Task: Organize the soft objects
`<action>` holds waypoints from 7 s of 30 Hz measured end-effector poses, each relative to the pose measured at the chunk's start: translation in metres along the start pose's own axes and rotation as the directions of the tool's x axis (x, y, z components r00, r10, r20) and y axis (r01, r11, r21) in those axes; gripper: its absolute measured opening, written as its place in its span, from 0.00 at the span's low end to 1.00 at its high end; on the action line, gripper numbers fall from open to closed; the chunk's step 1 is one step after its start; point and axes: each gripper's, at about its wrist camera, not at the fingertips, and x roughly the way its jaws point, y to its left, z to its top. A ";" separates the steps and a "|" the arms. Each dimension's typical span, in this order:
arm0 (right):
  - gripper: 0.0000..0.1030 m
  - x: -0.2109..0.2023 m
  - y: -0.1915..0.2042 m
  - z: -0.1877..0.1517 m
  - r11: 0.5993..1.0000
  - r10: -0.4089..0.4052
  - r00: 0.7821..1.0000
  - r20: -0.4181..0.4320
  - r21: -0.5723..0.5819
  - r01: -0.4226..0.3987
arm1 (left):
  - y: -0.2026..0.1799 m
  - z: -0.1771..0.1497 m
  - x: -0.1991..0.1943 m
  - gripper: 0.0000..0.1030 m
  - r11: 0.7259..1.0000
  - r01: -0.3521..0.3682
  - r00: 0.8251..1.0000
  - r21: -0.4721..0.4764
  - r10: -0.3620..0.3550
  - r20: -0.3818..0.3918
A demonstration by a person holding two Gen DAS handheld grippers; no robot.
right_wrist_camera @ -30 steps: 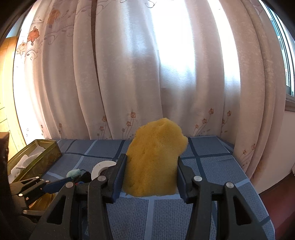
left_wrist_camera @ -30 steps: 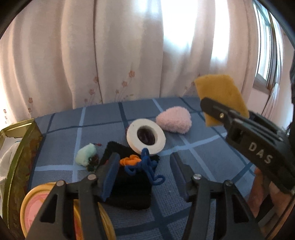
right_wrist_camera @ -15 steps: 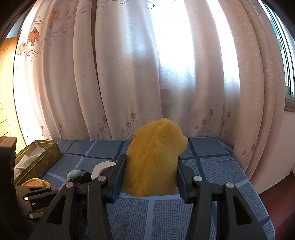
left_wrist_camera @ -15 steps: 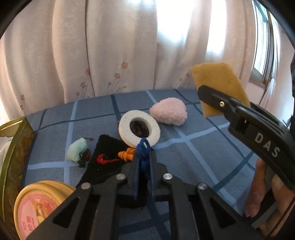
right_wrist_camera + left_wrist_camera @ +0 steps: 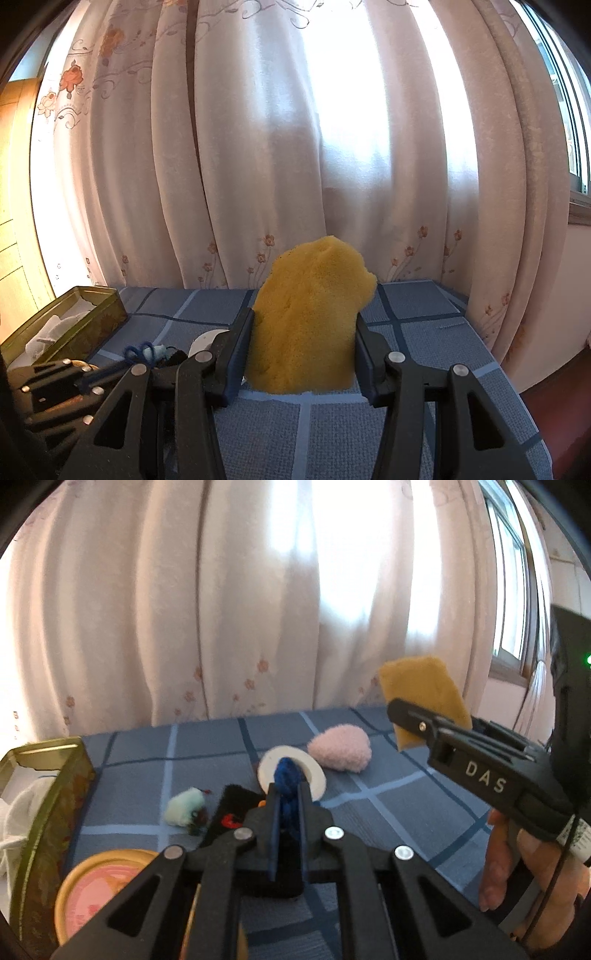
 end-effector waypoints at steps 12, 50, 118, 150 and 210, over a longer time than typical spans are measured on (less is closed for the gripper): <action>0.50 0.000 0.013 0.000 1.000 0.011 1.000 0.011 -0.023 -0.011 | 0.035 0.002 -0.025 0.06 0.998 -0.041 0.996 -0.045 0.045 0.083; 0.50 0.004 0.076 -0.004 0.989 0.112 0.994 0.016 -0.101 -0.110 | 0.094 -0.003 -0.057 0.06 0.978 -0.168 0.966 -0.126 0.188 0.176; 0.51 0.041 0.151 -0.014 0.944 0.256 0.959 -0.125 -0.183 -0.276 | 0.142 -0.004 -0.084 0.06 0.965 -0.167 0.963 -0.201 0.203 0.176; 0.51 0.028 0.241 0.032 0.874 0.427 0.878 -0.217 -0.149 -0.462 | 0.213 0.003 -0.130 0.06 0.944 -0.257 0.950 -0.207 0.286 0.126; 0.65 0.051 0.074 -0.020 0.961 0.256 0.892 -0.372 -0.005 -0.277 | 0.147 0.001 -0.086 0.95 0.976 -0.149 0.988 -0.161 0.153 0.012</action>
